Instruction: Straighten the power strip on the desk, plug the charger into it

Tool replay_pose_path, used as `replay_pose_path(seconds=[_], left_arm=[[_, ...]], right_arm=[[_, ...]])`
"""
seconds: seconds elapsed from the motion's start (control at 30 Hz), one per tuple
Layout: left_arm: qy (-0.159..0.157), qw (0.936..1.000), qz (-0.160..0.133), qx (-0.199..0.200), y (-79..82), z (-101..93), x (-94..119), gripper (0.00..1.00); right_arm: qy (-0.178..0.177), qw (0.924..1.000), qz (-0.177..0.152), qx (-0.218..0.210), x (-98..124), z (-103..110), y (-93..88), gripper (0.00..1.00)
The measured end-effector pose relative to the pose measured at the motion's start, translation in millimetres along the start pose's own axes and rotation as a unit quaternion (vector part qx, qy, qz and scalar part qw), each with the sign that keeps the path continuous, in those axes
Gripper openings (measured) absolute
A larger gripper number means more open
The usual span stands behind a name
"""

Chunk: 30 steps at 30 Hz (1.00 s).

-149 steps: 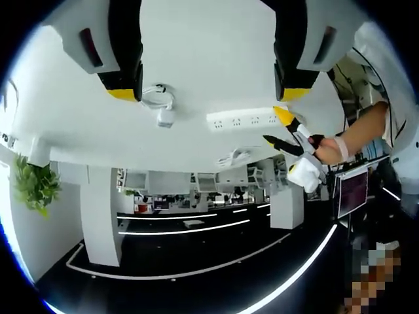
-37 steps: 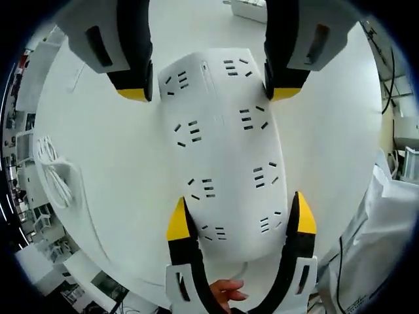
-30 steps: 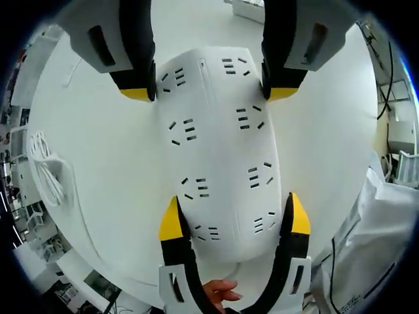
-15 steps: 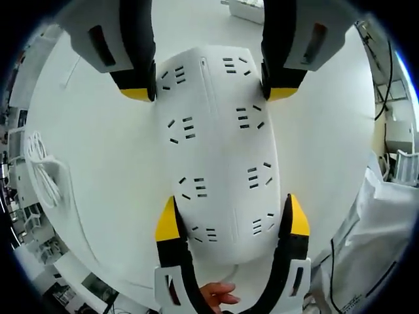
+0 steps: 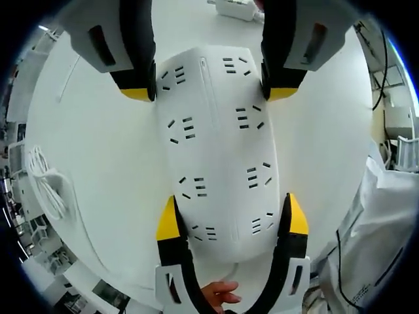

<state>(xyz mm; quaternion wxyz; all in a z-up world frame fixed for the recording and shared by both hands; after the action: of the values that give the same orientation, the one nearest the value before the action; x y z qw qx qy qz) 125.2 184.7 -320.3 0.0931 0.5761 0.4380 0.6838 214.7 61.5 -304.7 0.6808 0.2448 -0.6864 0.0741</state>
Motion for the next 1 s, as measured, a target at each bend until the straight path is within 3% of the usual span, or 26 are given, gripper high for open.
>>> replay_pose_path(seconds=[0.27, 1.0], left_arm=[[-0.019, 0.9994, 0.016, -0.025, 2.8, 2.5, -1, 0.75], [-0.048, 0.9972, 0.018, -0.055, 7.2, 10.8, -5, 0.74]], right_arm=[[-0.006, 0.9995, 0.01, -0.028, 1, 6, -1.3, 0.65], [-0.024, 0.9962, 0.002, -0.084, 3, 15, -7.6, 0.65]])
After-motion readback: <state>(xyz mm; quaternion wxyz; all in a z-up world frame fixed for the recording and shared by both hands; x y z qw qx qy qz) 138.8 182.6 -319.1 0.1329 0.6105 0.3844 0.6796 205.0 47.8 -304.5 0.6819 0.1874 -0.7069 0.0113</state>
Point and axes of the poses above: the point that each gripper's makers call its tool centre point, and the gripper's own axes: x roughly backward along the fingers, z roughly to its left, y roughly out of its top, the point moved 8 cm from there along x, roughly backward along the fingers, and after that the axes turned 6 degrees about -z, right-handed, at the moved point
